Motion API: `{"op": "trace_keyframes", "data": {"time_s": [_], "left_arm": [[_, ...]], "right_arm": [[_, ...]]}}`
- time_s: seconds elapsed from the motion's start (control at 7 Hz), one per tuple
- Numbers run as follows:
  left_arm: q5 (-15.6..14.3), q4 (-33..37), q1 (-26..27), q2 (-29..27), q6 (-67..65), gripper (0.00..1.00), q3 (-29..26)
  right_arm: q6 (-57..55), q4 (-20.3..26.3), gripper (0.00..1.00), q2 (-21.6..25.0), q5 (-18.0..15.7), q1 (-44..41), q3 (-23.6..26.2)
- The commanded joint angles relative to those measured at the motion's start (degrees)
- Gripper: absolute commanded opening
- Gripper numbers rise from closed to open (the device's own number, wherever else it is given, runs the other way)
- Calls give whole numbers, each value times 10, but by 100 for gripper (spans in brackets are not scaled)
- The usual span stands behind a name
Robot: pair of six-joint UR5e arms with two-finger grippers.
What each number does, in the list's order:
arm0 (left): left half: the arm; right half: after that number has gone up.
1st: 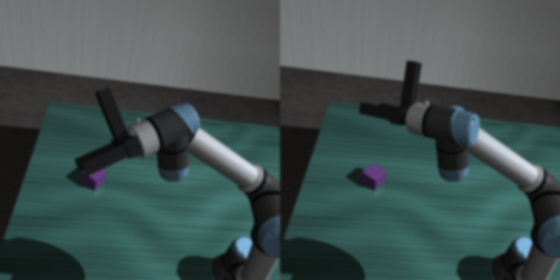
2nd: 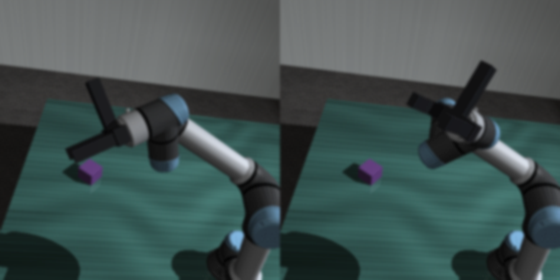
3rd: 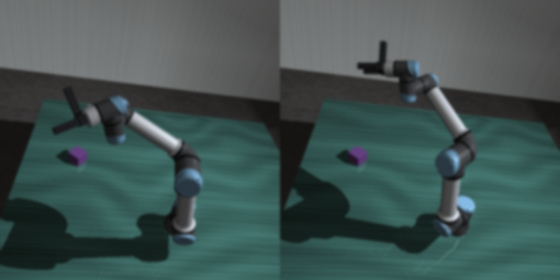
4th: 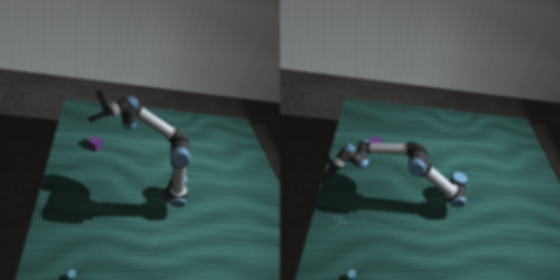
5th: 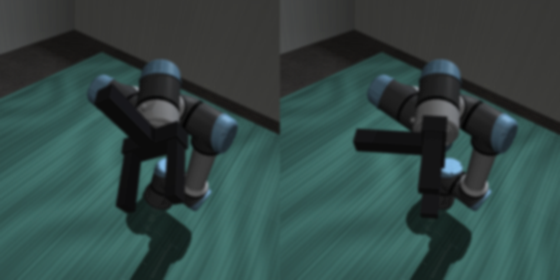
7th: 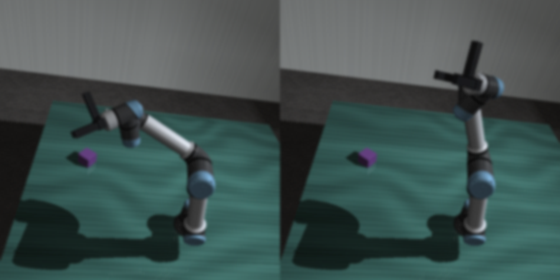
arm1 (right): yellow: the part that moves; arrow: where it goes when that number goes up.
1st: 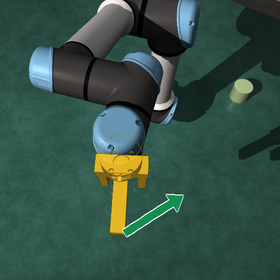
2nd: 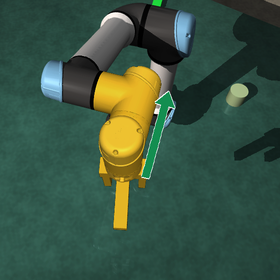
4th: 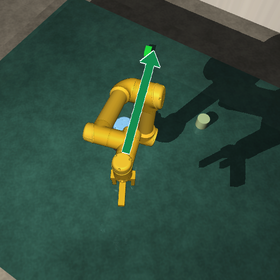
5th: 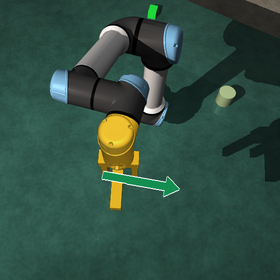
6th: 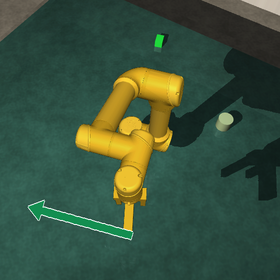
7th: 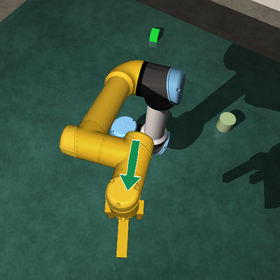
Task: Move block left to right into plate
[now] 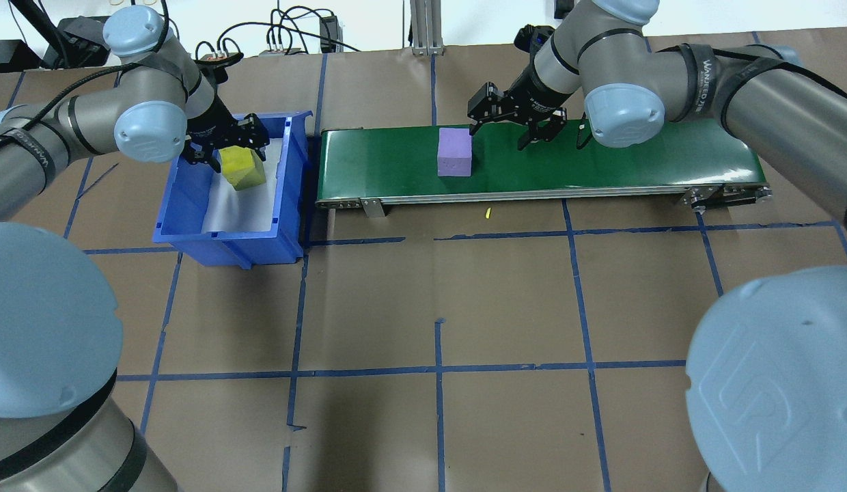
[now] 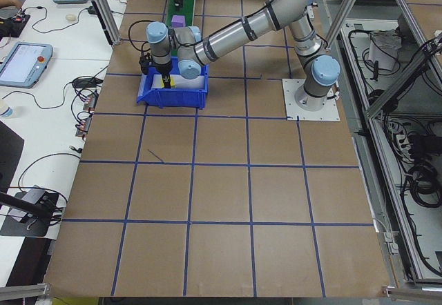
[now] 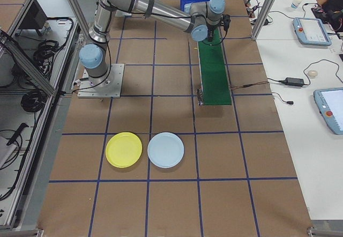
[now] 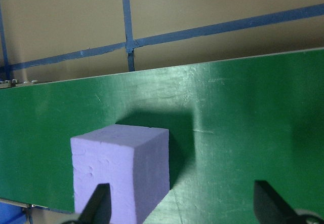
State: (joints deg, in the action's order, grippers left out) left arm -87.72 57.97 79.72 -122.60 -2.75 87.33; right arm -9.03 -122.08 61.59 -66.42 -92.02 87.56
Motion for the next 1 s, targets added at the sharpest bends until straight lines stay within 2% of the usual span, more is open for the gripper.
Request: {"op": "trace_keyframes", "data": {"time_s": [0.0,0.29,0.57,0.86], "left_arm": [[1,-6,0,1,6,45,0],[2,7,2,27,31,42,-9],[4,82,13,89,34,41,-14],[11,101,66,138,27,39,-15]], "right_arm": [[0,0,100,-2,1,0,0],[-1,0,100,-3,3,0,2],[2,0,100,-4,3,0,7],[4,-5,100,-12,2,0,9]]}}
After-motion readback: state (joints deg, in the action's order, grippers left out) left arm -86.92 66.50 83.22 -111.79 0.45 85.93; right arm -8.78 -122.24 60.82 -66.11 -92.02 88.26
